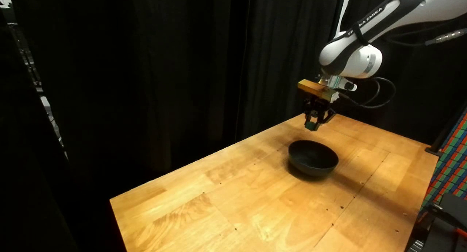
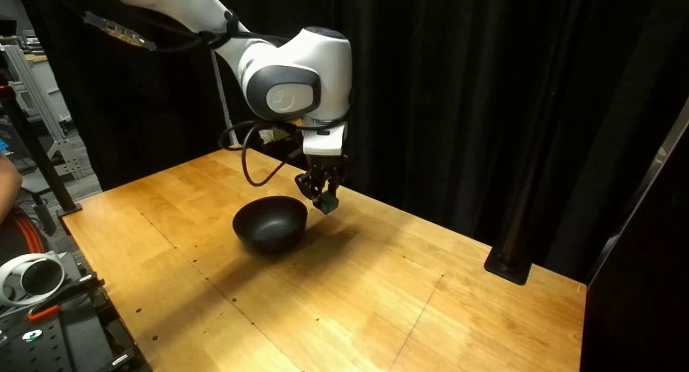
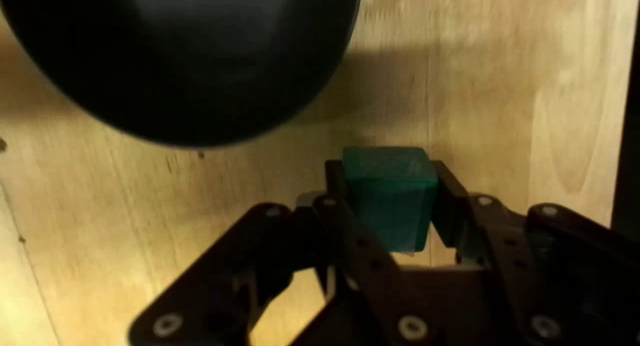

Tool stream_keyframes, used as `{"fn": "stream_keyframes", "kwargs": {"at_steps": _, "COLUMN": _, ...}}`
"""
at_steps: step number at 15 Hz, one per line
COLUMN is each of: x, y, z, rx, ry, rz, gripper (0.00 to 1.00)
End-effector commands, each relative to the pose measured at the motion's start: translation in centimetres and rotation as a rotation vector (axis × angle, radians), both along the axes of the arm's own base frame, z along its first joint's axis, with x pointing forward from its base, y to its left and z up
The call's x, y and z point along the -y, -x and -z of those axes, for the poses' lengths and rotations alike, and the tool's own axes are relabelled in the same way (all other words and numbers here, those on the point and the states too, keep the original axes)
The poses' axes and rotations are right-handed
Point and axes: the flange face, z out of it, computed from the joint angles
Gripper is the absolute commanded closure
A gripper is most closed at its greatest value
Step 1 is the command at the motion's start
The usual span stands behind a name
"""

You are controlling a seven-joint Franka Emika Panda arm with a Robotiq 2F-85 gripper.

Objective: Put the green block in the black bowl

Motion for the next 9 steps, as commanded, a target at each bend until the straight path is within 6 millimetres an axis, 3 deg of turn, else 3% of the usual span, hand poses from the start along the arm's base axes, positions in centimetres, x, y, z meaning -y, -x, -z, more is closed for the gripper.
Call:
{"fn": "stream_keyframes", "kwargs": {"at_steps": 1, "x": -4.2, "y": 1.2, "z": -2.0, "rx": -0.045, "ry": -0.158, "rz": -0.104, "gripper": 0.81}}
{"fn": "stream_keyframes", "kwargs": {"at_steps": 2, "x": -5.1, "y": 1.8, "z": -1.7, "rx": -0.101, "ry": -0.182, "rz": -0.131, "gripper": 0.81}}
{"fn": "stream_keyframes", "kwargs": {"at_steps": 3, "x": -5.8, "y": 2.3, "z": -1.5, "rx": -0.148, "ry": -0.212, "rz": -0.156, "gripper": 0.33}}
{"fn": "stream_keyframes", "kwargs": {"at_steps": 5, "x": -6.2, "y": 3.4, "z": -1.2, "rx": -0.213, "ry": -0.225, "rz": -0.171, "gripper": 0.26}}
{"fn": "stream_keyframes", "kwargs": {"at_steps": 8, "x": -5.2, "y": 4.8, "z": -1.7, "rx": -0.276, "ry": -0.223, "rz": -0.185, "gripper": 0.03}}
{"fn": "stream_keyframes", "kwargs": {"at_steps": 9, "x": -4.8, "y": 5.2, "z": -2.1, "rx": -0.283, "ry": -0.217, "rz": -0.189, "gripper": 0.00}}
